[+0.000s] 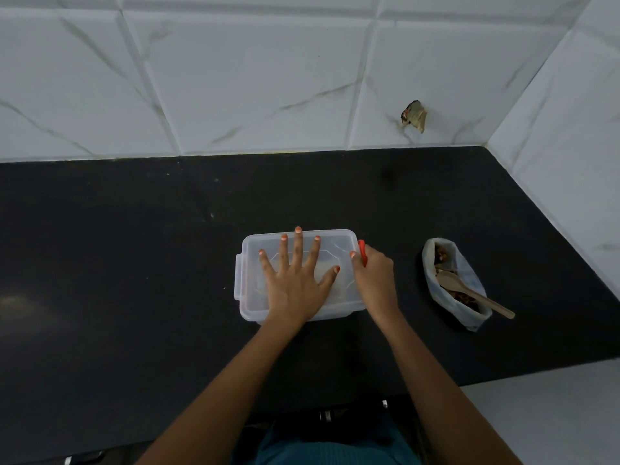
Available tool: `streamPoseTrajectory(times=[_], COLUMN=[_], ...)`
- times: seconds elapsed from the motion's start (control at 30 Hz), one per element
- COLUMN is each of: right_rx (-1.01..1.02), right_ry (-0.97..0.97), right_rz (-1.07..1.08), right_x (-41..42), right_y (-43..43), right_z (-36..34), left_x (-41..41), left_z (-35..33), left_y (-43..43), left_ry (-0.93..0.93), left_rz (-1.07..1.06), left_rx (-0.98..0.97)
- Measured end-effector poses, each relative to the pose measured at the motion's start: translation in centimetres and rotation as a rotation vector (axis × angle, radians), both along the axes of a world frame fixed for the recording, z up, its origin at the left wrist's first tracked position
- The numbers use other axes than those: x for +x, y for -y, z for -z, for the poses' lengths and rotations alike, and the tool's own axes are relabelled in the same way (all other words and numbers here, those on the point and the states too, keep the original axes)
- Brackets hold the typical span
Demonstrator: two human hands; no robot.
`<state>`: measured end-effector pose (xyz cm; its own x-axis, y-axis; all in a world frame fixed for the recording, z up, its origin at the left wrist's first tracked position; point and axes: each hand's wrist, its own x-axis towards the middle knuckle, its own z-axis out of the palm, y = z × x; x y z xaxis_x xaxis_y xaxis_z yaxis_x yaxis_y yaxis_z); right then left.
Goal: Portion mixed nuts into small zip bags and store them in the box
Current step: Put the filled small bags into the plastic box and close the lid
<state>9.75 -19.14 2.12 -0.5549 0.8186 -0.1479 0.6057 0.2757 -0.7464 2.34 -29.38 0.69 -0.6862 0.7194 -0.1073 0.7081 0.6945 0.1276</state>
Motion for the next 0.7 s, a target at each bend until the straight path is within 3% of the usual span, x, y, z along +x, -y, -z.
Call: streamPoseTrajectory(times=[0.07,0.13,0.23,0.37,0.43,0.5,0.6,0.7], right_rx=[0.017,0.162,0.401,0.504,0.504,0.54,0.485,0.504], right_ry=[0.041,0.15,0.2,0.12,0.196,0.308,0.363,0.424], right_rz=[0.005,0.02,0.036,-0.159,-0.282,-0.406,-0.527,-0.556], right_x=[0.0,0.1,0.1,-1.2,-2.1,-3.1,-4.2,-4.6], right_y=[0.4,0.7,1.1,2.4,3.4,4.3,5.4,5.9], right_z=[-0.1,-0.4,-0.9,-0.7,-0.7,-0.5,-0.2,0.4], left_x=[0.0,-0.3,-1.0,-2.2,-3.0,-3.6,-4.0,-4.1], left_z=[-0.2,-0.6,-1.2,-1.2,-1.0,-1.1,-1.1,-1.2], left_y=[0.0,0.1,1.2,4.6,6.2,7.4,8.3,8.6], left_ry=[0.013,0.061,0.154,0.101,0.165,0.393,0.925,1.196], left_rz=[0.005,0.008,-0.016,-0.143,-0.28,-0.441,-0.654,-0.746], left_rx=[-0.006,0.025,0.216,0.522,0.622,0.71,0.836,0.813])
